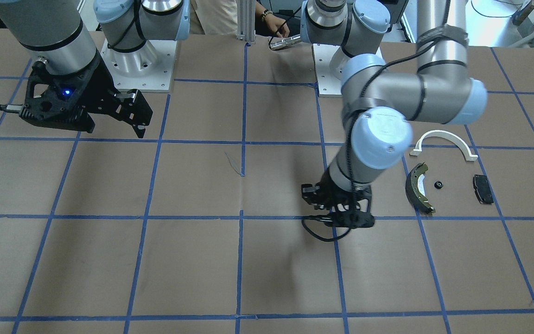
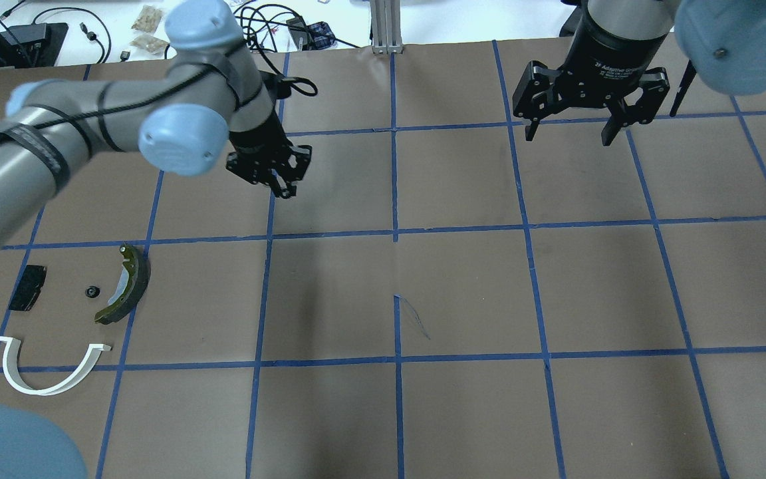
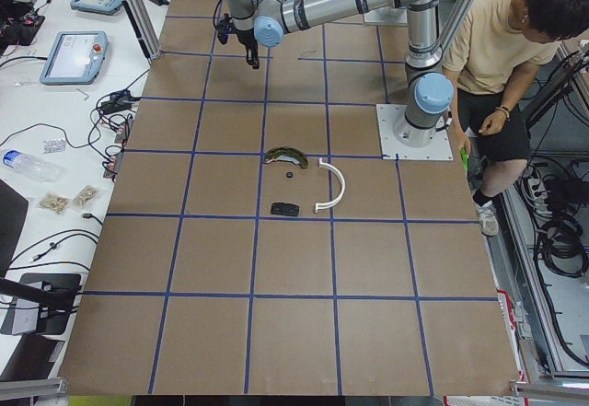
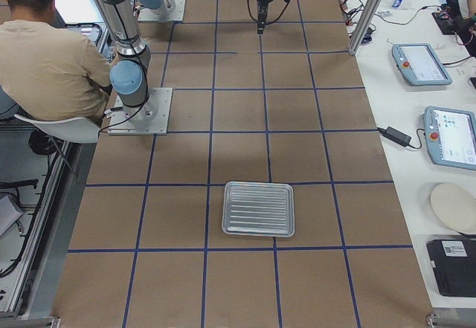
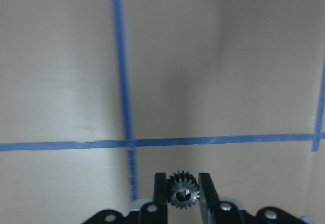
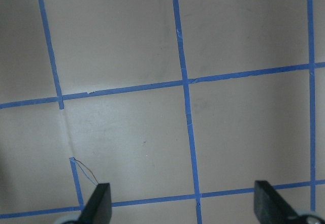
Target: Place bearing gear from tray to pile
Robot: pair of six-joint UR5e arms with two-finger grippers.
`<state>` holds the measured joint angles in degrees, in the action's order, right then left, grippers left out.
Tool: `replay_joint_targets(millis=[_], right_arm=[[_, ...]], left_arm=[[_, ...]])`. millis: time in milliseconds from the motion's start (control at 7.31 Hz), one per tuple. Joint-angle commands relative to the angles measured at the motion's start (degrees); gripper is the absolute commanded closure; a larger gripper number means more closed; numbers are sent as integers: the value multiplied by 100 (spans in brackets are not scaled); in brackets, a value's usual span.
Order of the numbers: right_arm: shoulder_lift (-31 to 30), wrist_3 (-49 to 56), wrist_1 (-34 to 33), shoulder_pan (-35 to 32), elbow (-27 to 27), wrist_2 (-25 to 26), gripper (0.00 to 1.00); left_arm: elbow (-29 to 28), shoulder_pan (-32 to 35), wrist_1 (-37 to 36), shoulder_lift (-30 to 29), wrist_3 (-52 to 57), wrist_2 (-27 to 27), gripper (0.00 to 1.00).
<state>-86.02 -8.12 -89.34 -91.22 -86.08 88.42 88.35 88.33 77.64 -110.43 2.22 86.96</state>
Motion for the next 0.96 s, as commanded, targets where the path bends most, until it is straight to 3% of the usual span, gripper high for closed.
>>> replay_joint_targets(millis=[0,821], right_arm=[[24,21,13,165,-101,0,0],[-20,21,-13,166,-41,0,0]], left_arm=[[-125,-762,243,21,829,450,100],[41,-3187,139,-66,3807,612,100]])
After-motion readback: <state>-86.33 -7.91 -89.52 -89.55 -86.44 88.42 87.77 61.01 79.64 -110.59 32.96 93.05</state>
